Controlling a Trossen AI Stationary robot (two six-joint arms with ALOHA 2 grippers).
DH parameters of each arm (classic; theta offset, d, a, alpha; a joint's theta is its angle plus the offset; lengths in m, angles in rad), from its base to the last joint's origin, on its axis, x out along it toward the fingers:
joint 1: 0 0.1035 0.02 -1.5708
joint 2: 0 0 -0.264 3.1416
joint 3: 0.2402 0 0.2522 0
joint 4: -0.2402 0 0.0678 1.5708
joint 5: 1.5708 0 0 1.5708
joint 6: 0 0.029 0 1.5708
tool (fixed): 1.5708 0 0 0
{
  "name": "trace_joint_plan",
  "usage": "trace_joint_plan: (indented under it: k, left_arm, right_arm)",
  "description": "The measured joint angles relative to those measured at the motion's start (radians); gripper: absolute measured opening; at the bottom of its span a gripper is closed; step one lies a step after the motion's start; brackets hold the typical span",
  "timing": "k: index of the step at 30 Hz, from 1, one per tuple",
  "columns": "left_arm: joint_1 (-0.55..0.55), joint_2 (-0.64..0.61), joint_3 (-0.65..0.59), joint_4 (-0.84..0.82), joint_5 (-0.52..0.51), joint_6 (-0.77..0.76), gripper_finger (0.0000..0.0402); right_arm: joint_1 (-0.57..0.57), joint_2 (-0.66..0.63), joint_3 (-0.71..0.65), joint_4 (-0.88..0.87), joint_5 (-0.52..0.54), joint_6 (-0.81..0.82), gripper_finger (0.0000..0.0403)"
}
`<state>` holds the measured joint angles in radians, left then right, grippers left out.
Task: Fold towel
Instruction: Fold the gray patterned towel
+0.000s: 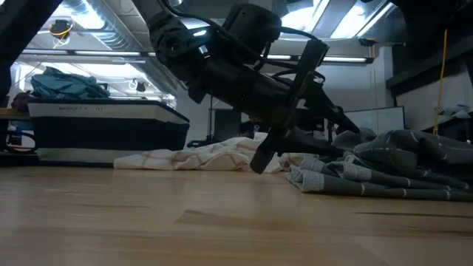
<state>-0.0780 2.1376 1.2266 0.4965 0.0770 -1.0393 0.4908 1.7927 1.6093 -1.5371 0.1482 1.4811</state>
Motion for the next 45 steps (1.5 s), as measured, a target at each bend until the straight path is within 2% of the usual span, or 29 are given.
trace_joint_plan:
  k: [5, 12, 17, 26, 33, 39, 45]
  left_arm:
    - [0.003, 0.000, 0.000, 0.010, -0.008, -0.029, 0.0157]
    - [0.002, 0.000, 0.000, 0.019, 0.069, -0.035, 0.0157]
    - [0.002, -0.002, 0.000, 0.016, 0.145, 0.002, 0.0157]
    - [0.021, -0.002, 0.000, 0.010, 0.103, -0.100, 0.0157]
    - [0.021, -0.002, 0.000, -0.004, 0.051, -0.104, 0.0157]
    - [0.021, 0.015, 0.002, -0.022, 0.038, -0.112, 0.0157]
    - [0.018, 0.040, 0.005, 0.009, 0.041, -0.136, 0.0157]
  right_arm:
    - [0.000, 0.000, 0.000, -0.006, -0.065, 0.001, 0.0019]
    - [0.000, 0.003, -0.009, 0.020, -0.020, -0.023, 0.0019]
    - [0.000, 0.006, -0.144, 0.150, -0.010, -0.021, 0.0019]
    - [0.001, -0.047, -0.403, 0.389, -0.010, 0.073, 0.0019]
    - [0.001, -0.053, -0.529, 0.619, 0.001, 0.086, 0.0019]
    - [0.000, -0.053, -0.574, 0.760, 0.056, 0.086, 0.0019]
    - [0.000, -0.053, -0.574, 0.782, 0.097, 0.086, 0.0019]
